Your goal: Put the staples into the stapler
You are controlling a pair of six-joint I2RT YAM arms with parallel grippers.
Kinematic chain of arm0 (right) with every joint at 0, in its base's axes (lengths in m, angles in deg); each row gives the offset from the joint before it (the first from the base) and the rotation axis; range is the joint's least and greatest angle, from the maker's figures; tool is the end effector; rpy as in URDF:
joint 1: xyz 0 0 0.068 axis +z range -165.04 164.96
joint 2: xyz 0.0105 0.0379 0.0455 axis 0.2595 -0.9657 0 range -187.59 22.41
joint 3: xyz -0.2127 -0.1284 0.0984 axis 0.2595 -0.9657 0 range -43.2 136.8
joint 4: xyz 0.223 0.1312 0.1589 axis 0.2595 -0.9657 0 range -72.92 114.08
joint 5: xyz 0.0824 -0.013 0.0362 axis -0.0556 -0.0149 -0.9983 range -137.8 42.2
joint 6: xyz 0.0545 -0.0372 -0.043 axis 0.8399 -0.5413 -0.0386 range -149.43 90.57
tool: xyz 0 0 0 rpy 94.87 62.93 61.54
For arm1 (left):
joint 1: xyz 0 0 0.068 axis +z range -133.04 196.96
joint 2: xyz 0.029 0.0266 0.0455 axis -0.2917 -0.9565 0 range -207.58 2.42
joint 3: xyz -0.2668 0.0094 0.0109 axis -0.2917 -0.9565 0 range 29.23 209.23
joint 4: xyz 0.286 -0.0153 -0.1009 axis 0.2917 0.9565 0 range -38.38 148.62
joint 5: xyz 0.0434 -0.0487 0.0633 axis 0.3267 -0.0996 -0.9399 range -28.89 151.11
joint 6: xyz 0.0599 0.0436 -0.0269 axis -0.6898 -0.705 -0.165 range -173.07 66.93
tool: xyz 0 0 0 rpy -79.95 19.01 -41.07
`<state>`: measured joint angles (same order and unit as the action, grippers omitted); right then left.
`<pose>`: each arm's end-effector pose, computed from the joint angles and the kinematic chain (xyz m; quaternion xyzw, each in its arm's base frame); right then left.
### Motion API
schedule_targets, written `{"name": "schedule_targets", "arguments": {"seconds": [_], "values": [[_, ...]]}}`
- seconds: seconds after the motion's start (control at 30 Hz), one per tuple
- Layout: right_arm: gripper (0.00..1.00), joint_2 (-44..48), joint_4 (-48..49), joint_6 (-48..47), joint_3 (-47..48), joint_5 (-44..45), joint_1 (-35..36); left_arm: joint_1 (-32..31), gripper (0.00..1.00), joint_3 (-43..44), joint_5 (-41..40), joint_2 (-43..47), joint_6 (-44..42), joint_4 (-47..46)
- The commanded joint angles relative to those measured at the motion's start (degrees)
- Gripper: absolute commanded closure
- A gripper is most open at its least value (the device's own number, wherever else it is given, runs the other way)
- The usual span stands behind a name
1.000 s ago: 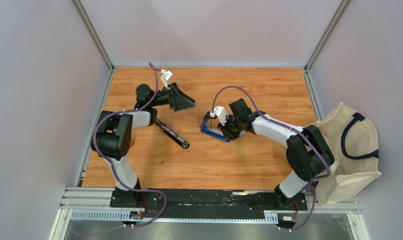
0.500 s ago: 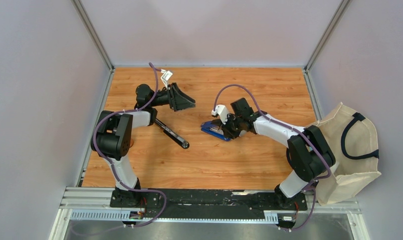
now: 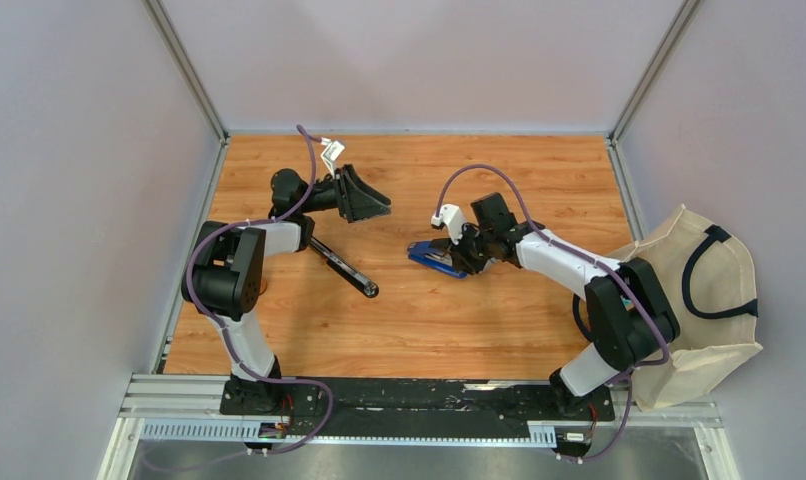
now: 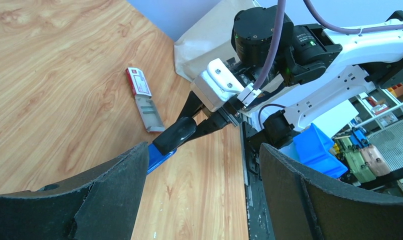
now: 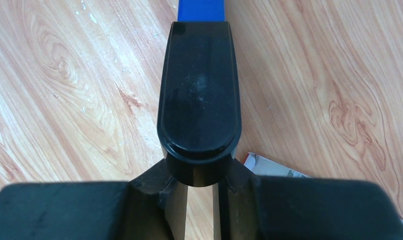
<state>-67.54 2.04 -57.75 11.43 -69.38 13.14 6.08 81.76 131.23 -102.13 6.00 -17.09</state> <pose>0.3096 0.1940 0.1381 -0.4925 0.8056 0.1794 0.2762 0.3840 -0.1386 0.1998 0.2212 0.6343 -0.6574 0.3415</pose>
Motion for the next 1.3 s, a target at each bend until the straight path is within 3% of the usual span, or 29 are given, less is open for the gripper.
{"name": "schedule_targets", "arguments": {"seconds": [0.0, 0.67, 1.17, 1.27], "values": [[0.82, 0.83, 1.48, -0.42, 0.47, -0.83, -0.41, 0.15, 0.11, -0.06, 0.89, 1.02, -0.36, -3.80], [0.63, -3.74, -1.86, -2.71, 2.59, 2.07, 0.47, 0.24, 0.11, 0.11, 0.98, 1.02, 0.08, -3.89], [0.41, 8.29, 2.18, -4.03, -1.19, 3.65, 0.38, 0.33, 0.11, 0.99, 2.02, 1.80, -0.27, -3.72], [0.37, 9.79, 3.05, -4.03, -1.90, 3.92, 0.29, 1.73, 0.11, 2.31, 1.68, 5.31, -3.67, 1.96]]}}
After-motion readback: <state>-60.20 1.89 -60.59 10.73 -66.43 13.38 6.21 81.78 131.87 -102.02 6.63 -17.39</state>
